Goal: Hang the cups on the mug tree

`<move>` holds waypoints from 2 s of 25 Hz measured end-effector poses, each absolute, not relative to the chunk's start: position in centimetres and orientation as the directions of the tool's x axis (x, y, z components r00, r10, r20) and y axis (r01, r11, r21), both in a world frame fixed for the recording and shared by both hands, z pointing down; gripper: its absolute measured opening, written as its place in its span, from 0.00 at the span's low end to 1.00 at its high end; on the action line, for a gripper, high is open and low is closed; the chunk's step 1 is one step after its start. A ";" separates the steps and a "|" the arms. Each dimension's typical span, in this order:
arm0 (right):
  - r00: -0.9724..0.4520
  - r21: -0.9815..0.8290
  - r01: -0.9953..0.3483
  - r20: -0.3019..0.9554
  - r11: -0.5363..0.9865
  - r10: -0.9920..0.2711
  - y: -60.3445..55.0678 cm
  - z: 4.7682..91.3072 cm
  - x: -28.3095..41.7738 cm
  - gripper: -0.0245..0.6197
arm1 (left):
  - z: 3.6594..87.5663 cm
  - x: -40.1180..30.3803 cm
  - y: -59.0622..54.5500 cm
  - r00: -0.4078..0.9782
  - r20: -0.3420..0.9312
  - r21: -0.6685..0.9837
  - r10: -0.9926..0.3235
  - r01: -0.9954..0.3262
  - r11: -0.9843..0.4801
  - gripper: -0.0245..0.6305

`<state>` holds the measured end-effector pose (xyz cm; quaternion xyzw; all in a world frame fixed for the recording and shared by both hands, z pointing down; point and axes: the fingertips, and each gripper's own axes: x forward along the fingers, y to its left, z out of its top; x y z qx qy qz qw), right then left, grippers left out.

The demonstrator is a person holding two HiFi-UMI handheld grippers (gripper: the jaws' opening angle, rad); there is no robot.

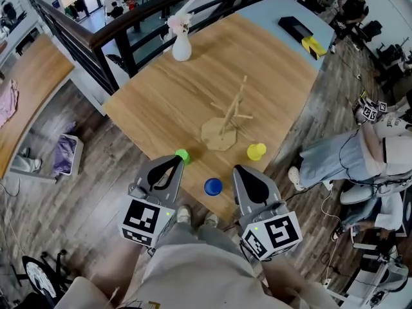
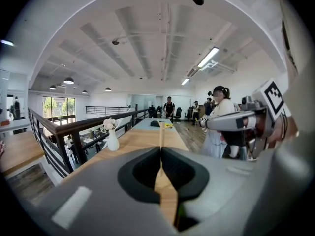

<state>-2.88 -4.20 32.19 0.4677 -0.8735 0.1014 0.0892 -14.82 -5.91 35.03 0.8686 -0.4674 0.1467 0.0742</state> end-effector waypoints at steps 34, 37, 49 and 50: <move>-0.605 -0.180 -0.784 0.433 0.594 -0.668 -10.5 54.8 -0.6 0.04 | 59.4 -14.1 -13.3 0.332 0.597 -0.087 -0.730 -0.878 -0.471 0.38; -0.608 -0.193 -0.783 0.441 0.592 -0.660 -11.1 56.3 -0.6 0.04 | 61.3 -14.5 -13.9 0.314 0.621 -0.087 -0.718 -0.883 -0.461 0.38; -0.643 -0.270 -0.761 0.435 0.589 -0.631 -11.9 59.2 -1.6 0.04 | 66.0 -14.2 -14.2 0.298 0.674 -0.046 -0.676 -0.896 -0.442 0.39; -0.642 -0.272 -0.762 0.437 0.588 -0.630 -11.9 59.3 -1.6 0.04 | 66.1 -14.1 -14.3 0.298 0.671 -0.045 -0.679 -0.898 -0.439 0.38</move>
